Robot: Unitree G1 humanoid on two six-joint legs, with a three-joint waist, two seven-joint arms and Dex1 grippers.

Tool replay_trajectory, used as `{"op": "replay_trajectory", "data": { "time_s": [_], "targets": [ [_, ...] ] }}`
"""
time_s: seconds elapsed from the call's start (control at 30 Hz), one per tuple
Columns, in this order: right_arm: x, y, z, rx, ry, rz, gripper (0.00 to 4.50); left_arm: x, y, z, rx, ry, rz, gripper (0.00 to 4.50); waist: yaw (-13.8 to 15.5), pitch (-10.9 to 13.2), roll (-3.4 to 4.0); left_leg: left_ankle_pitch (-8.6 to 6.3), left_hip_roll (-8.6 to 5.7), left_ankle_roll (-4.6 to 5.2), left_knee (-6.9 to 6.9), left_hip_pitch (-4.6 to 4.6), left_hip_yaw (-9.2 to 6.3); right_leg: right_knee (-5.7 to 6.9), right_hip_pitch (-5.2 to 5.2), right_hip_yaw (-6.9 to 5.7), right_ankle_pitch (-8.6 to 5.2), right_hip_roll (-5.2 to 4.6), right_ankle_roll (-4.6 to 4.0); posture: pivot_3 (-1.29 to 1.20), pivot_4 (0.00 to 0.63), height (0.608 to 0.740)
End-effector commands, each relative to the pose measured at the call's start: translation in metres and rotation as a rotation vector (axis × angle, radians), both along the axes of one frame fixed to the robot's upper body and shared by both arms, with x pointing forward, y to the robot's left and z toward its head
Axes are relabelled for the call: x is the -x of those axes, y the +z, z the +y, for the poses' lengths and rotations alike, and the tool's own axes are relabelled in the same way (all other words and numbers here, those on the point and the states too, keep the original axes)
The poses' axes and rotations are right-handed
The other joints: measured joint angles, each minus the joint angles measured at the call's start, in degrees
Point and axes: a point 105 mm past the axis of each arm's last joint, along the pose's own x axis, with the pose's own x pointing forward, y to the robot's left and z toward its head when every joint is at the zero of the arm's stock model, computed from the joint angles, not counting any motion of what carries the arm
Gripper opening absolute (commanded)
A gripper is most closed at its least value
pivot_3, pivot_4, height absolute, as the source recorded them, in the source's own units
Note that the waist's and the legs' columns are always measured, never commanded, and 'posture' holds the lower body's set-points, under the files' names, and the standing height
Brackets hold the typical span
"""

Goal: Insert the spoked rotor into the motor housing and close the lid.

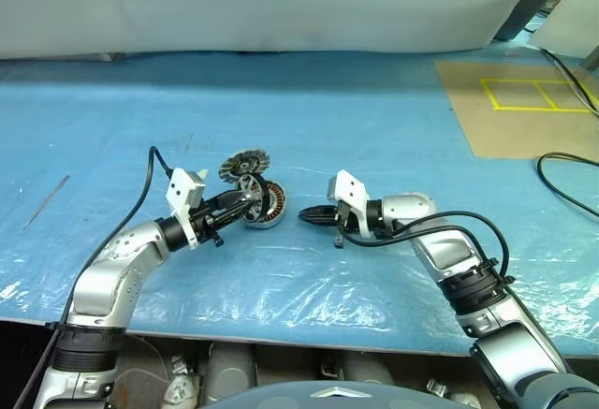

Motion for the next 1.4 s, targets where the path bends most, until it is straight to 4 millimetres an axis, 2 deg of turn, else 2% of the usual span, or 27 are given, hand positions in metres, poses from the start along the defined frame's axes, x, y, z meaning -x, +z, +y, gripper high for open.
{"op": "replay_trajectory", "data": {
  "time_s": [0.03, 0.37, 0.67, 0.7, 1.0, 1.27, 1.4],
  "targets": [
    [-0.004, 0.011, 0.002, -0.007, 0.003, -0.048, 0.00, 0.001, -0.008, 0.002, -0.081, -0.008, 0.013, 1.32, 0.01, -0.01, 0.01, 0.00, 0.00, 0.00, 0.00, 0.00, 0.00, 0.00, 0.00, 0.00, -0.01, 0.00, -0.01, 0.00, 0.150, 0.740],
    [-0.006, 0.012, 0.003, -0.006, -0.006, -0.062, 0.00, -0.006, -0.017, 0.009, -0.161, 0.032, 0.028, 1.32, 0.04, -0.08, 0.14, 0.01, -0.02, 0.01, 0.04, 0.17, 0.00, 0.01, 0.18, 0.01, -0.05, -0.03, -0.09, 0.00, 0.150, 0.740],
    [-0.008, 0.011, 0.004, -0.004, -0.006, -0.067, 0.00, -0.010, -0.018, 0.009, -0.183, 0.048, 0.036, 4.30, 0.00, -0.09, 0.16, 0.01, -0.02, 0.02, 0.02, 0.05, -0.02, 0.01, 0.07, 0.01, -0.02, -0.02, -0.03, 0.00, 0.150, 0.740],
    [-0.008, 0.011, 0.004, -0.004, -0.006, -0.067, 0.00, -0.011, -0.018, 0.008, -0.178, 0.048, 0.034, 4.47, 0.00, -0.09, 0.16, 0.01, -0.01, 0.02, 0.02, 0.04, -0.01, 0.01, 0.06, 0.01, -0.02, -0.01, -0.03, 0.00, 0.150, 0.740],
    [-0.011, 0.012, 0.005, -0.004, -0.005, -0.079, 0.00, -0.007, 0.003, 0.001, 0.002, 0.019, 0.023, 4.47, 0.03, -0.09, 0.16, 0.01, -0.01, 0.02, 0.03, 0.01, 0.00, 0.01, 0.04, 0.01, -0.05, -0.01, -0.08, 0.00, 0.150, 0.740],
    [-0.017, 0.025, 0.007, -0.061, -0.021, -0.092, 0.00, 0.005, 0.002, 0.004, 0.050, 0.015, 0.045, 4.47, 0.00, -0.09, 0.16, 0.01, -0.01, 0.02, 0.01, -0.01, 0.01, 0.00, 0.01, 0.01, -0.05, -0.01, -0.08, 0.00, 0.150, 0.740],
    [-0.024, 0.032, 0.010, -0.075, -0.034, -0.127, 0.00, 0.001, -0.003, -0.009, 0.046, 0.009, 0.045, 4.47, 0.02, -0.09, 0.16, 0.01, -0.03, 0.02, 0.03, -0.01, 0.01, 0.00, 0.02, 0.01, -0.05, -0.04, -0.09, 0.00, 0.150, 0.740]
  ]
}}
